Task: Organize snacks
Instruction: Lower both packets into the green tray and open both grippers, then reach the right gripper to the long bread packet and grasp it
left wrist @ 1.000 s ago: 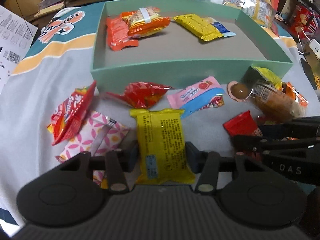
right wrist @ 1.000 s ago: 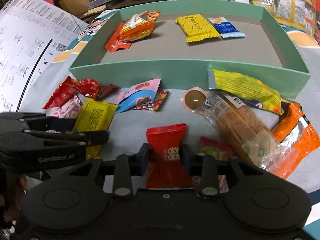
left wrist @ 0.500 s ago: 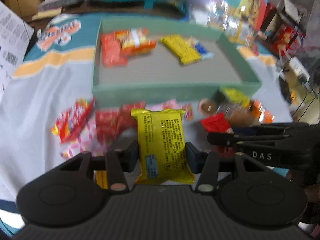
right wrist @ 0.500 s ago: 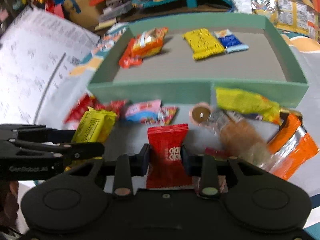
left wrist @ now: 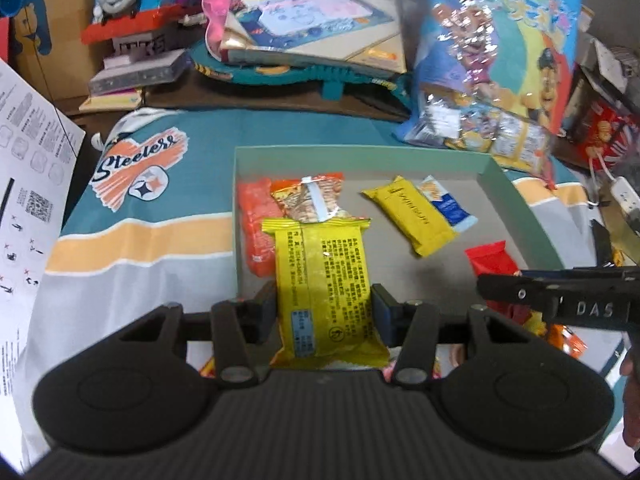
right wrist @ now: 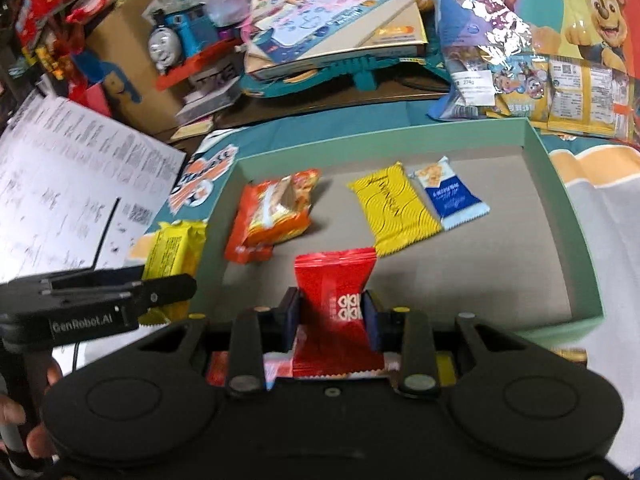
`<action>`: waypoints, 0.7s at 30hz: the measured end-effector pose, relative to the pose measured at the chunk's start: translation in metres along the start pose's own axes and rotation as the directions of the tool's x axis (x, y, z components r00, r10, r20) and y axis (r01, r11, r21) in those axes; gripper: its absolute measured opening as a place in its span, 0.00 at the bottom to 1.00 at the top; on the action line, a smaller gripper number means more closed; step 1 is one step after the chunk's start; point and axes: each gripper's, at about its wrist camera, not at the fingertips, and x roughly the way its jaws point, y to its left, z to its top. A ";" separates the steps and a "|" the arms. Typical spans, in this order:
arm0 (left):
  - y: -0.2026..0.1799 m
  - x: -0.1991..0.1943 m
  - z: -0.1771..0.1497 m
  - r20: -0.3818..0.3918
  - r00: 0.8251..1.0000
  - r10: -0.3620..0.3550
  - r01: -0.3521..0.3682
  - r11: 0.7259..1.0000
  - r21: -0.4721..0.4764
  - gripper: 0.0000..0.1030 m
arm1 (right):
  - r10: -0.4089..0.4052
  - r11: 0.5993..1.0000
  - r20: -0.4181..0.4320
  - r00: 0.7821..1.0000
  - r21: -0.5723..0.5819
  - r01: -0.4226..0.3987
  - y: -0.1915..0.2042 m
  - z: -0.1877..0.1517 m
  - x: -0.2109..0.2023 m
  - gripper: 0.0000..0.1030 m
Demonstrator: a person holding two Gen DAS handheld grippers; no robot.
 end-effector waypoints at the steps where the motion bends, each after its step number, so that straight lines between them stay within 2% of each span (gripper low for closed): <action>1: 0.002 0.007 0.002 -0.010 1.000 0.006 -0.006 1.000 0.000 0.47 | -0.003 1.000 -0.007 1.000 0.007 0.003 -0.001 0.005 0.007 0.31; 5: 0.009 0.030 0.005 -0.047 0.999 0.020 -0.021 1.000 -0.006 0.47 | -0.007 1.000 -0.036 0.999 0.022 0.008 -0.002 0.012 0.032 0.32; 10: 0.010 0.040 0.003 -0.061 0.998 0.036 -0.035 0.999 0.017 0.47 | 0.012 0.999 -0.075 0.997 0.033 -0.010 -0.001 0.013 0.058 0.34; 11: 0.009 0.040 0.003 -0.057 0.998 0.041 -0.040 0.999 0.020 0.54 | 0.014 0.999 -0.077 0.997 0.035 -0.011 -0.001 0.013 0.060 0.40; 12: 0.008 0.039 0.003 -0.050 0.998 0.042 -0.041 0.999 0.023 0.77 | 0.019 0.999 -0.078 0.997 0.035 -0.016 -0.001 0.013 0.061 0.46; 13: 0.008 0.038 0.004 -0.038 0.998 0.042 -0.042 0.999 0.018 0.91 | 0.026 0.999 -0.075 0.997 0.037 -0.023 -0.001 0.013 0.060 0.64; 14: 0.008 0.034 0.004 -0.013 0.998 0.054 -0.054 0.999 0.008 1.00 | 0.029 0.999 -0.065 0.997 0.037 -0.027 -0.001 0.014 0.059 0.77; 17: 0.010 0.026 0.006 0.011 0.998 0.059 -0.059 0.998 -0.013 1.00 | 0.015 1.000 -0.031 0.999 0.023 -0.014 -0.002 0.015 0.051 0.94; 21: 0.012 0.024 0.005 -0.008 0.998 0.060 -0.060 0.998 -0.037 1.00 | 0.006 1.000 -0.008 1.000 0.012 -0.006 -0.005 0.014 0.036 1.00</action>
